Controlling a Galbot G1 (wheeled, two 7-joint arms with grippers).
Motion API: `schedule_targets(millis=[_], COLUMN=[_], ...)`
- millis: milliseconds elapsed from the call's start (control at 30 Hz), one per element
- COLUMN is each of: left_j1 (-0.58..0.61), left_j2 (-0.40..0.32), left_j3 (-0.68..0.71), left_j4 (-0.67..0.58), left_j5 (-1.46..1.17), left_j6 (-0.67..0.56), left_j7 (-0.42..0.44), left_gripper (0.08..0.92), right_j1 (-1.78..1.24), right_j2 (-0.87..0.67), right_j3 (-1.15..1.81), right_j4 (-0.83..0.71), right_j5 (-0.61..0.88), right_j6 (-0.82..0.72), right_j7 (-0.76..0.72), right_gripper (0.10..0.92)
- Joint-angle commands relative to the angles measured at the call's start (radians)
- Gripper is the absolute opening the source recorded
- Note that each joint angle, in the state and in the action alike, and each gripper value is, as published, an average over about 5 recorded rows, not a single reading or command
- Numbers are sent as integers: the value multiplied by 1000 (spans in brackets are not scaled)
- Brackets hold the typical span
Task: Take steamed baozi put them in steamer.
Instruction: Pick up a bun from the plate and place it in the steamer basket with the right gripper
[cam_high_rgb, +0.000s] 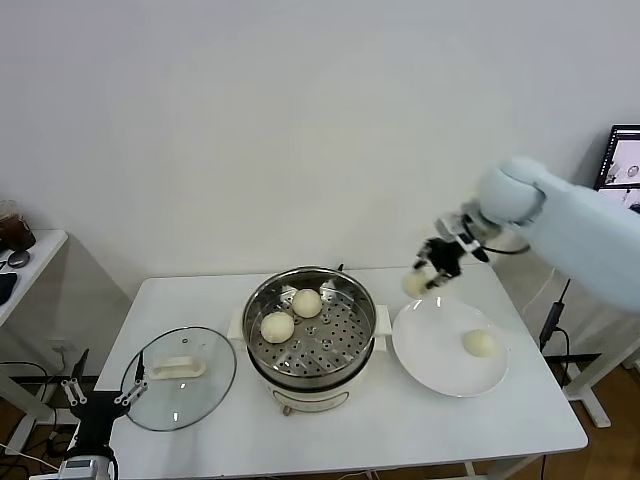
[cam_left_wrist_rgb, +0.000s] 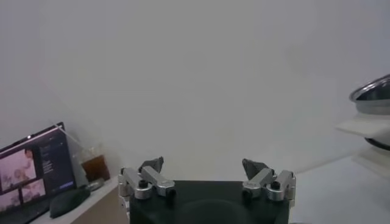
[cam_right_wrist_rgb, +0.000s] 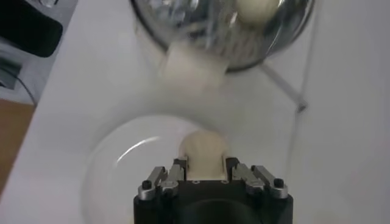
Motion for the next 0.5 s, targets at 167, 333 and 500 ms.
schedule_targets(millis=[167, 333, 500], left_j1=[2, 5, 4], left_j2=[-9, -7, -6], left_j3=[-8, -24, -34], left_j4=[1, 1, 5], left_j5=[1, 0, -1], left_j6=[1, 0, 1], left_j7=[0, 0, 1], left_gripper=[823, 823, 823], right_j1=[181, 115, 54], right_j2=[363, 472, 519], right_j3=[-262, -334, -351], right_j4=[38, 10, -8], right_j5=[113, 38, -69], right_j6=[229, 353, 442], right_j7=[109, 123, 125], right_gripper=[407, 407, 407])
